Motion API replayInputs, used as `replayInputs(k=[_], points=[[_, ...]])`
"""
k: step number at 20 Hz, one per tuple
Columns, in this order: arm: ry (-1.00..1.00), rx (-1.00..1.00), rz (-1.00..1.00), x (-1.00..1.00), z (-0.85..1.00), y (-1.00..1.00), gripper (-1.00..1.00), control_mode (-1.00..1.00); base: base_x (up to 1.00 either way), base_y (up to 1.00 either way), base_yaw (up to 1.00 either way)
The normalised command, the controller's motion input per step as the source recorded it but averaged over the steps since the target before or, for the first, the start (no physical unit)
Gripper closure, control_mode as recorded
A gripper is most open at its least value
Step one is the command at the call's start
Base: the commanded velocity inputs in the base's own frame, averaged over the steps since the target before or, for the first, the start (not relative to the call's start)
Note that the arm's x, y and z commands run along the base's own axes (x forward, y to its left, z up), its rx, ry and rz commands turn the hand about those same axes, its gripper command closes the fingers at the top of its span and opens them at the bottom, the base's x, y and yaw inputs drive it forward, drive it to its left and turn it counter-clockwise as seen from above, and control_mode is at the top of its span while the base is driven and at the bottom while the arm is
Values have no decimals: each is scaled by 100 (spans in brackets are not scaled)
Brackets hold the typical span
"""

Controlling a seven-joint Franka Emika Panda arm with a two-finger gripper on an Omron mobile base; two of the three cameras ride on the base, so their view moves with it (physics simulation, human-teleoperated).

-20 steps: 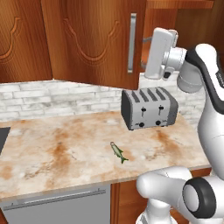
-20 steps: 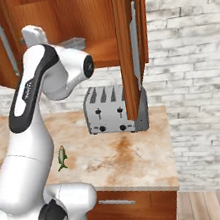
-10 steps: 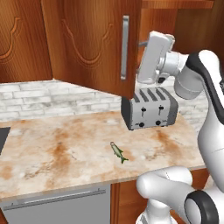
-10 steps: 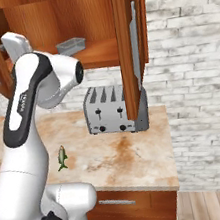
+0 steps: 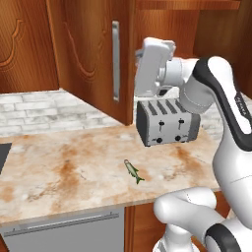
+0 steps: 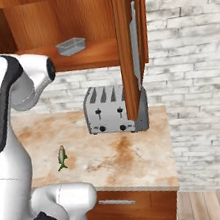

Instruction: Retrieve the tupperware from the cabinet, then place the raw meat into the tupperware to avoid contamination.

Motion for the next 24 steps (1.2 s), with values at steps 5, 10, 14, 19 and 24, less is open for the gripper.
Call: replayInputs(k=[5, 10, 14, 19, 24], points=[[-14, -12, 9, -30, 4, 81, -100, -100, 0, 0, 0], [-15, -12, 6, -22, 0, 63, -100, -100, 0, 0, 0], [-14, -12, 2, -1, 0, 12, -100, -100, 0, 0, 0], [-16, -9, 0, 0, 0, -10, -100, -100, 0, 0, 0], [-21, -8, 0, 0, 0, -33, -100, -100, 0, 0, 0]])
